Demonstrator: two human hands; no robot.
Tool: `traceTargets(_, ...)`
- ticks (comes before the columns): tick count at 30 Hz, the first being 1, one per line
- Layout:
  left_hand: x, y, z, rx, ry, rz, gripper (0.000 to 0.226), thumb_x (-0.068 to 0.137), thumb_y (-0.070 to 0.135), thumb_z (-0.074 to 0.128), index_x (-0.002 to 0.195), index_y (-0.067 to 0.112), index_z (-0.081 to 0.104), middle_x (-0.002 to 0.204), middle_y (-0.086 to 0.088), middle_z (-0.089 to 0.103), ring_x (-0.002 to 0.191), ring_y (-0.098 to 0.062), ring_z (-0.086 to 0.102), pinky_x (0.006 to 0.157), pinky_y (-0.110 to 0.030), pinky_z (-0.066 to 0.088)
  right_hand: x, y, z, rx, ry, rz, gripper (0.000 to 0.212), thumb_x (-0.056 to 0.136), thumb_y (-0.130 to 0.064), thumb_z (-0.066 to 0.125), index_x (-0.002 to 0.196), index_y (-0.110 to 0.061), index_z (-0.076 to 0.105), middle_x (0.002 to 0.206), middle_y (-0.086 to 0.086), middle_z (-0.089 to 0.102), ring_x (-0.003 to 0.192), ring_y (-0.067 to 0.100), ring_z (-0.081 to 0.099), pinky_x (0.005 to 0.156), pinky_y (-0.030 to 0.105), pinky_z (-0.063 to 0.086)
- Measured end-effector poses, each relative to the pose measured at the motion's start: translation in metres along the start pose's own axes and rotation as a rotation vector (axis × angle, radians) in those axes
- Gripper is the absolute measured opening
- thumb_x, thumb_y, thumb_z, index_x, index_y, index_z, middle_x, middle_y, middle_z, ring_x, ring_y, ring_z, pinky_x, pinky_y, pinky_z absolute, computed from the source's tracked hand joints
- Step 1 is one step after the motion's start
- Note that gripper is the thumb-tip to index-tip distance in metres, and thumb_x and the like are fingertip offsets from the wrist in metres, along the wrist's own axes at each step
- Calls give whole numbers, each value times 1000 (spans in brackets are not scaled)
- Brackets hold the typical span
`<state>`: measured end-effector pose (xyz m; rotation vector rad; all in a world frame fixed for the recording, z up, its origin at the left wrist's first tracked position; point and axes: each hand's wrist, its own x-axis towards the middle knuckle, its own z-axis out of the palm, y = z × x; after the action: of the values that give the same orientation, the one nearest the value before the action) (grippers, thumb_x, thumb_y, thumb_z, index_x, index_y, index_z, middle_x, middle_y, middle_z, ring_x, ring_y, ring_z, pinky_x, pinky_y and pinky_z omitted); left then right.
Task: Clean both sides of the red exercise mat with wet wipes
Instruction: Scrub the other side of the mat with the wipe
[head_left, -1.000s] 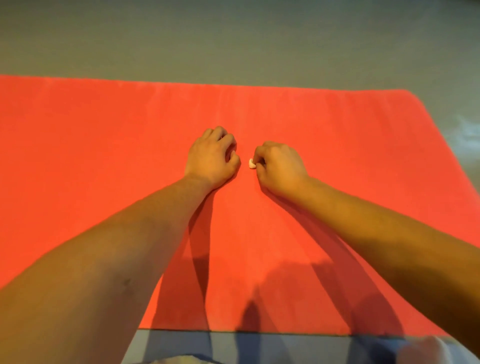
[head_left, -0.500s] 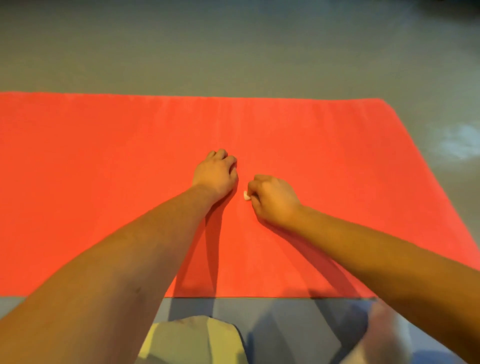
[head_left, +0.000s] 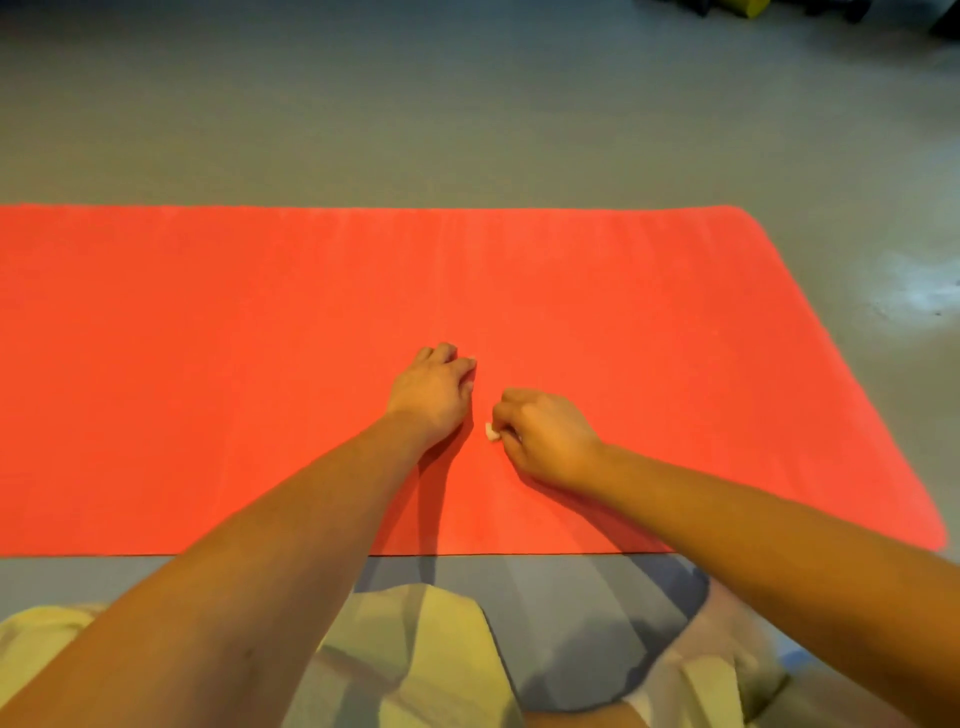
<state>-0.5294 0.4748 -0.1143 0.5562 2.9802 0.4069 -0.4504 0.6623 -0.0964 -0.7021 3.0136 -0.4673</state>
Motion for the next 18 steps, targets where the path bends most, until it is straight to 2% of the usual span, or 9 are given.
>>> traceTargets(4, -22, 10, -2, 5, -38, -25, 38, 106, 36, 48, 140, 28, 62, 148, -3, 50, 136, -26, 44, 102, -41, 47, 56, 19, -6, -46, 30, 203, 19, 84, -16, 56, 93, -22, 72, 98, 1, 65, 95, 30, 65, 68, 36, 48)
traceTargets(8, -45, 16, 0, -3, -89, -34, 40, 104, 36, 51, 142, 29, 61, 153, -4, 47, 140, -26, 43, 107, -41, 46, 54, 14, -10, -79, -22, 244, 20, 83, -14, 59, 96, -22, 73, 103, 2, 68, 97, 30, 66, 67, 32, 42)
traceTargets(13, -56, 22, 3, -28, -63, -57, 40, 106, 33, 50, 145, 28, 59, 159, -6, 43, 144, -27, 41, 111, -38, 41, -35, -24, -3, -24, -33, 42, 17, 88, -20, 56, 94, -23, 72, 97, -1, 66, 89, 28, 65, 63, 33, 42)
traceTargets(16, -56, 23, -3, -2, -102, -55, 42, 104, 32, 54, 146, 29, 58, 159, -3, 41, 145, -27, 40, 110, -38, 43, -89, -42, 1, 18, -125, -115, 18, 85, -19, 57, 93, -26, 71, 92, -4, 63, 87, 23, 63, 62, 33, 47)
traceTargets(18, -54, 25, -10, 15, -151, -59, 46, 103, 34, 56, 148, 30, 55, 162, -3, 38, 146, -28, 40, 112, -39, 42, -97, -42, -1, 29, -178, -142, 18, 84, -19, 56, 92, -26, 71, 91, -5, 62, 86, 22, 62, 62, 34, 47)
